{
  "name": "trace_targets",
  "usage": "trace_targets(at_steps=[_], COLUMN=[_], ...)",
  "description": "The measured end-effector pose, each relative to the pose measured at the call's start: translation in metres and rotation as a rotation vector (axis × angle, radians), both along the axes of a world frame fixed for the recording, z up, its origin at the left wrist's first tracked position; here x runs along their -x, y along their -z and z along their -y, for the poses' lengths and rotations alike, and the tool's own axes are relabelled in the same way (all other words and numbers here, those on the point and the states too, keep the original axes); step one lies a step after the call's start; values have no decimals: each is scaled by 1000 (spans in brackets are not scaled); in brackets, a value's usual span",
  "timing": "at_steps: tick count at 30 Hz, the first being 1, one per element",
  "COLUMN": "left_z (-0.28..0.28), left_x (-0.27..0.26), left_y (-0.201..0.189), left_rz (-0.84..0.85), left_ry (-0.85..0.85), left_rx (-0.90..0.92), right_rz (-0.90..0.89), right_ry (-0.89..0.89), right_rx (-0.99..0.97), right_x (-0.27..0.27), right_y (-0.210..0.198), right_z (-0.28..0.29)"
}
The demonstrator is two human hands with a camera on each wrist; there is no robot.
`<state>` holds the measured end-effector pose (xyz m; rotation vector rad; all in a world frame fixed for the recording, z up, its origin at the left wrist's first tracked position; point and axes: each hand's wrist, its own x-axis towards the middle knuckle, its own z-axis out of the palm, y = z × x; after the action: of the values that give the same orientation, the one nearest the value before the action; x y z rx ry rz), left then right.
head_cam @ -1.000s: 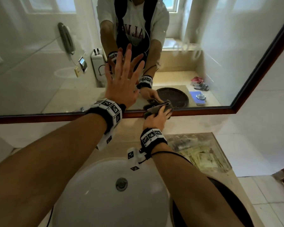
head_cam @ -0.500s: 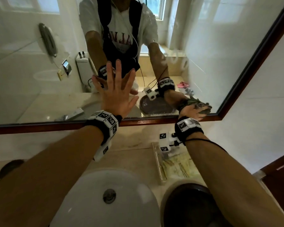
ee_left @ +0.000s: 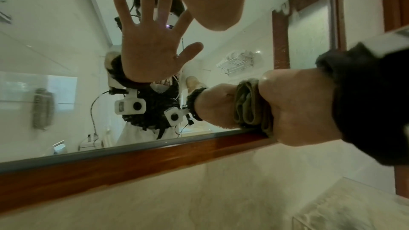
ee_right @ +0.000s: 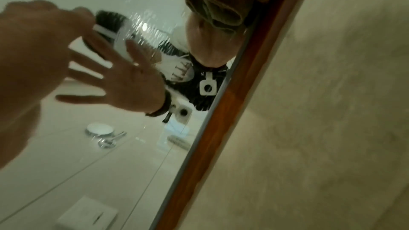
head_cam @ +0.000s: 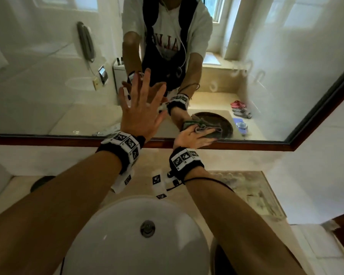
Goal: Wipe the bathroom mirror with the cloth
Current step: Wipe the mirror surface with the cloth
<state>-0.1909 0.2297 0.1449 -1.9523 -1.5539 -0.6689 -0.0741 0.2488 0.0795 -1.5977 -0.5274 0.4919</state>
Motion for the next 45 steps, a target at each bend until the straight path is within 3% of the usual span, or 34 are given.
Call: trace_targets(at_steps=[3, 7, 11, 16, 19, 24, 32, 38, 42, 45], left_z=[-1, -8, -14, -14, -14, -16, -20, -21, -21, -21], left_x=[12, 19, 19, 17, 16, 14, 17, 18, 18, 17], left_y=[-1, -3, 2, 2, 3, 5, 7, 7, 8, 8], left_rz=[2, 11, 4, 45, 61, 89, 90, 87, 98, 90], left_ry=[-6, -20, -20, 13, 24, 20, 61, 72, 71, 42], left_rx=[-2, -14, -2, 25, 18, 46, 41, 35, 43, 60], right_rz=[-4, -37, -54, -9, -61, -6, 195, 62, -83, -150], right_ry=[-89, -83, 4, 97, 179, 96, -191, -133, 39, 53], right_rx=[36, 51, 7, 86, 96, 80, 79, 109, 167, 181], right_x=[28, 23, -17, -99, -115, -65, 15, -7, -59, -100], right_y=[4, 2, -7, -18, -27, -39, -6, -24, -47, -60], right_z=[1, -2, -5, -3, -4, -1, 16, 13, 4, 5])
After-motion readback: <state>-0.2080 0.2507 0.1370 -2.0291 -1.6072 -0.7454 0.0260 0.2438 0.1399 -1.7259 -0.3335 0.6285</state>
